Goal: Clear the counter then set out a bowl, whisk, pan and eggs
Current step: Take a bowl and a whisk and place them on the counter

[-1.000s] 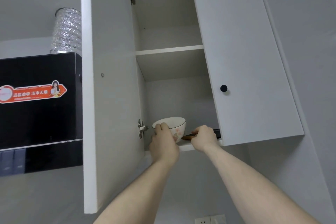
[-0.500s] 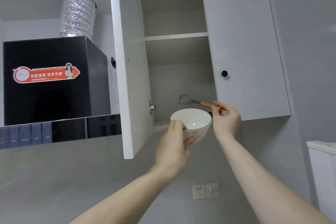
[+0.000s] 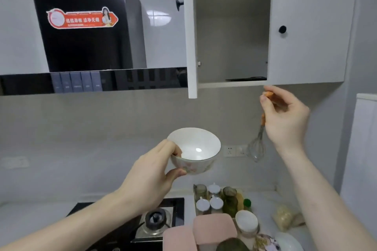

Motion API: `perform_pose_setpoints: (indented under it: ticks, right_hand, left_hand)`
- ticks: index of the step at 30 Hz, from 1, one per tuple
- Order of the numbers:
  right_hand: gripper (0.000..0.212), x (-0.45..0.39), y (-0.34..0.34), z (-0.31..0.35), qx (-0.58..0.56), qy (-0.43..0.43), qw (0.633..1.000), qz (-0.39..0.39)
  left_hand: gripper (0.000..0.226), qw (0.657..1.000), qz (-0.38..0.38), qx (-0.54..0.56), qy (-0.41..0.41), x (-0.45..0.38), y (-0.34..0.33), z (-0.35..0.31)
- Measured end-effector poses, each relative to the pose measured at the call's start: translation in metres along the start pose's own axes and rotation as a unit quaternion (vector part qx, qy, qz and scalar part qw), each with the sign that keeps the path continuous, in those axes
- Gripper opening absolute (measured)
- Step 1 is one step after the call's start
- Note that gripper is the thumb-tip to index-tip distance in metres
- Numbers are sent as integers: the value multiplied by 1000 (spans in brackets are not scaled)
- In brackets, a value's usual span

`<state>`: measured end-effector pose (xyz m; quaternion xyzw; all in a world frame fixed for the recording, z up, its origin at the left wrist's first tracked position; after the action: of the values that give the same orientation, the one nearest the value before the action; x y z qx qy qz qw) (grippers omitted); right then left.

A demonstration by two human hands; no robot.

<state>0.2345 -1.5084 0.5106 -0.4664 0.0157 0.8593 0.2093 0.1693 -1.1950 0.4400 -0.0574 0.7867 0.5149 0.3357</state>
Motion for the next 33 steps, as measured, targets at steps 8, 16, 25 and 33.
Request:
perform_pose_setpoints:
  ticks: [8,16,25,33]
  right_hand:
    - [20,86,-81,54,43,-8,964,262]
    - [24,97,-161,94,8,-16,937,349]
    - [26,129,-206,117,-28,-29,928,369]
    - [5,200,-265,118,0,-6,895,447]
  left_hand:
    - [32,997,-14,-47,67,76,63,41]
    - [31,990,-70,-86,92,102,136,37]
    - [30,981,-103,-101,134,160,183,54]
    - [34,960,-99,-99,243,246,189,125]
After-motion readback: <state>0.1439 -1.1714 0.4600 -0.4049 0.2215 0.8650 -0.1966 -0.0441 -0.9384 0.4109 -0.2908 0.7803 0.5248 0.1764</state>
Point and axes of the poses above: each hand's wrist, its own x-axis away from the middle knuckle, its own y-axis out of the back of the hand, z = x × y, the point moved 10 cm from there along -x, towards the middle knuckle, and after that the axes turned 5 degrees about z, right-handed, at the moved point
